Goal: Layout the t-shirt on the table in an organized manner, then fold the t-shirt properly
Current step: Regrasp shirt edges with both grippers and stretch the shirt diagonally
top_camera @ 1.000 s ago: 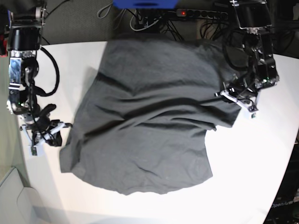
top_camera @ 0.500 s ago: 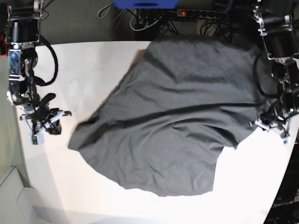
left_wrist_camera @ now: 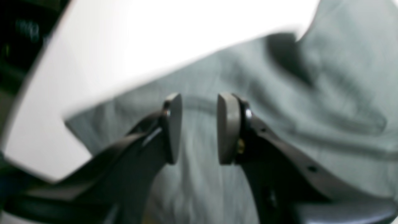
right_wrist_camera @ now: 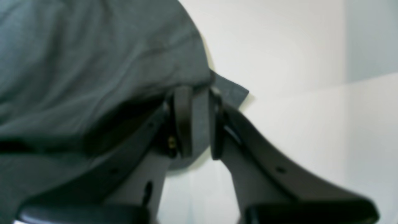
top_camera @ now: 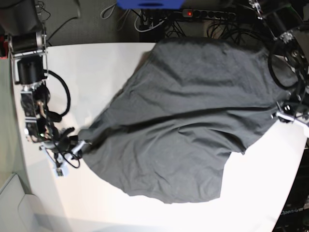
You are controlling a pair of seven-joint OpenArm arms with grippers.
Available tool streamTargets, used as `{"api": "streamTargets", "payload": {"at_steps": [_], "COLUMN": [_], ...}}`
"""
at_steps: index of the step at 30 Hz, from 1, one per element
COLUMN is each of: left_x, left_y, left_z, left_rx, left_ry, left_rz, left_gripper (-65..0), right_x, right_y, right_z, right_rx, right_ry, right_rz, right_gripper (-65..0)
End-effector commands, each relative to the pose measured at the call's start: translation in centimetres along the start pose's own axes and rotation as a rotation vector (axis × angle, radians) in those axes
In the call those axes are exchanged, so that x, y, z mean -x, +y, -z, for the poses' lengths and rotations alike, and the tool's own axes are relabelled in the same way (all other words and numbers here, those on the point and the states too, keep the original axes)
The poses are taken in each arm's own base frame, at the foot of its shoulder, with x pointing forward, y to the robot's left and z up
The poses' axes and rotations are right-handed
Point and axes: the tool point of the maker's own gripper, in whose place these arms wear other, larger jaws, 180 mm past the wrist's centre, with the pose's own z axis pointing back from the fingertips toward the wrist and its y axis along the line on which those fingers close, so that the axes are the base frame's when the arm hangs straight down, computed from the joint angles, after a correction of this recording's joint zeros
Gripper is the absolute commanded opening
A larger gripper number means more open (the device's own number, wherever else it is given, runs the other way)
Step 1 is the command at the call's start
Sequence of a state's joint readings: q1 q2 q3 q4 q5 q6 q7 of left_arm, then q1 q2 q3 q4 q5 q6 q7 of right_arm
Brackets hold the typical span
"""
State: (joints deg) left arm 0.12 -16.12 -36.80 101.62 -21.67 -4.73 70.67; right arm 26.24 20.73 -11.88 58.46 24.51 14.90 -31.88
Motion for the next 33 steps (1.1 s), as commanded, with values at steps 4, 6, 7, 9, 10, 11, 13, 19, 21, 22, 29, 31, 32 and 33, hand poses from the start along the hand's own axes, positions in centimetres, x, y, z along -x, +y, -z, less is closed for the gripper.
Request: {"api": "streamTargets", "payload": {"at_steps": [4,6,7,9,10,11,13,19,21,22,29,31,32,33], "left_x": [1.5,3.3,3.8,5.2,5.5,5.8,6.2,6.1,6.1,5.9,4.1,4.1,4.2,4.2], "left_y": [-0.6,-0.5,-0.5,-0.7,-0.8,-0.8,-0.8,-0.7,-0.6,-0.7,-2.8,-4.4,-5.2,-6.0], "left_z": [-1.4,-1.5,-1.5,-1.5,-1.5,-1.5,-1.5,-1.5,-1.6,-1.5,-0.7,0.0,0.3,0.7], "left_rx": [0.011,0.008,0.007,0.011,0.014,0.015,0.014,0.011,0.010,0.012,0.062,0.098,0.116,0.135], "left_ry": [-0.023,0.008,0.019,0.046,0.052,0.058,0.068,0.066,0.066,0.061,0.028,0.041,0.053,0.061], "left_rz": [0.004,0.003,0.002,-0.009,-0.014,-0.017,-0.018,-0.014,-0.013,-0.013,-0.016,0.007,0.019,0.030], "left_gripper": [-45.6,-45.6,-45.6,-45.6,-45.6,-45.6,-45.6,-45.6,-45.6,-45.6,-45.6,-45.6,-45.6,-45.6], "right_x": [-5.0,-4.6,-4.5,-3.6,-3.0,-2.3,-1.2,3.1,4.8,5.4,9.7,11.5,12.6,13.9], "right_y": [1.3,1.8,2.2,2.6,2.7,3.6,3.9,1.5,-0.2,-1.1,-9.0,-10.9,-11.8,-12.5], "right_z": [2.0,3.1,3.5,4.3,4.6,5.0,5.5,5.7,5.3,5.1,1.6,0.3,-0.5,-1.2], "right_rx": [-0.031,-0.038,-0.043,-0.044,-0.044,-0.056,-0.058,-0.005,0.029,0.046,0.182,0.216,0.233,0.247], "right_ry": [-0.073,-0.064,-0.060,-0.043,-0.034,-0.022,0.002,0.107,0.147,0.161,0.218,0.226,0.242,0.260], "right_rz": [0.019,0.031,0.029,0.025,0.024,0.021,0.020,0.054,0.068,0.072,0.155,0.207,0.229,0.248], "right_gripper": [-56.6,-56.6,-56.6,-56.6,-56.6,-56.6,-56.6,-56.6,-56.7,-56.7,-56.7,-56.7,-56.7,-56.8]}}
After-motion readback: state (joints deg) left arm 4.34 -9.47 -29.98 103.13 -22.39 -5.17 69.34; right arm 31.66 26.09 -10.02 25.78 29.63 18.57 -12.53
